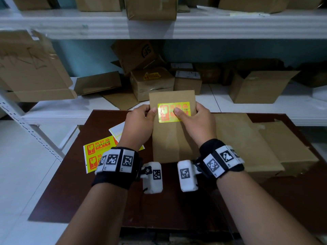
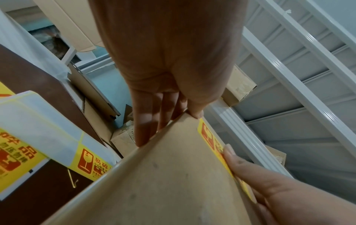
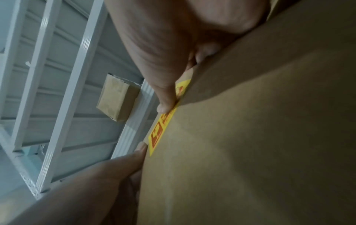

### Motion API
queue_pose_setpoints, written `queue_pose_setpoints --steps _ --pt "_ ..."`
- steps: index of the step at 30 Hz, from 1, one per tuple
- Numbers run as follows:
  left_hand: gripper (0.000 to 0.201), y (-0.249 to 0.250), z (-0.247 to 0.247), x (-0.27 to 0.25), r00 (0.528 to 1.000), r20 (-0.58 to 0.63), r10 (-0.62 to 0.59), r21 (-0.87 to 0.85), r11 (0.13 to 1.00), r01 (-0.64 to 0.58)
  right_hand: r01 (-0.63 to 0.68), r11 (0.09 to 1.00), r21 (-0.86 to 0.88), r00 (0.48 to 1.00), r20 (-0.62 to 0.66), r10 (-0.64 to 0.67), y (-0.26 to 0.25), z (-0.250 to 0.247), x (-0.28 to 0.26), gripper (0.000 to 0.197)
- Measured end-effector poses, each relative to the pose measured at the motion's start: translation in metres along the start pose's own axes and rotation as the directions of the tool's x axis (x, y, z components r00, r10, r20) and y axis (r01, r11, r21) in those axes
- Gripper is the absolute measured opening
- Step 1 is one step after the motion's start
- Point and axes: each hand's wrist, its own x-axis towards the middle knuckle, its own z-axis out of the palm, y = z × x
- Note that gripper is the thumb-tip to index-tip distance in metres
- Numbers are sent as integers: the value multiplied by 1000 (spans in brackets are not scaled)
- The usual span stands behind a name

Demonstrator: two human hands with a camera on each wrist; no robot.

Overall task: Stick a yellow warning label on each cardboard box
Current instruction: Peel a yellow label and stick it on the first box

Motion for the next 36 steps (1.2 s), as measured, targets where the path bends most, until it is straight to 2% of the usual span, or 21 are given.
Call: queue_pose_setpoints --steps 4,7,9,13,16,17,21,25,30,33,36 --pt "28 0 -2 0 999 32 -21 17 1000 21 -11 999 43 1000 21 11 6 -1 7 23" --pt "30 1 -1 0 999 35 -26 23 999 25 -35 995 93 999 6 35 9 0 10 44" --pt "30 2 -1 0 999 30 -29 15 999 28 -40 995 95 999 -14 42 11 -2 11 51" --pt "30 2 1 1 999 15 -44 17 999 44 -48 995 87 999 11 47 8 -7 10 48" --pt "32 3 3 1 998 -15 -61 31 998 62 -3 996 88 998 68 -3 5 -6 3 19" --pt "33 5 3 1 997 -29 -75 29 997 76 9 996 85 998 68 -15 5 -5 1 15" --pt "42 12 6 1 986 -66 -152 10 988 153 7 993 120 999 36 -11 7 -2 3 23" --pt "42 14 6 0 980 -156 -126 46 990 135 -19 991 136 1000 -1 19 5 -1 3 31" --pt "37 9 1 7 975 -159 -154 3 988 156 -25 990 141 1000 11 24 7 -3 2 32" --pt "42 16 1 2 972 -156 -176 -9 984 177 -13 989 148 1000 18 10 6 -2 0 29" --pt "40 20 3 -3 978 -139 -153 -3 988 154 15 991 132 1000 17 -18 5 -1 -3 29"
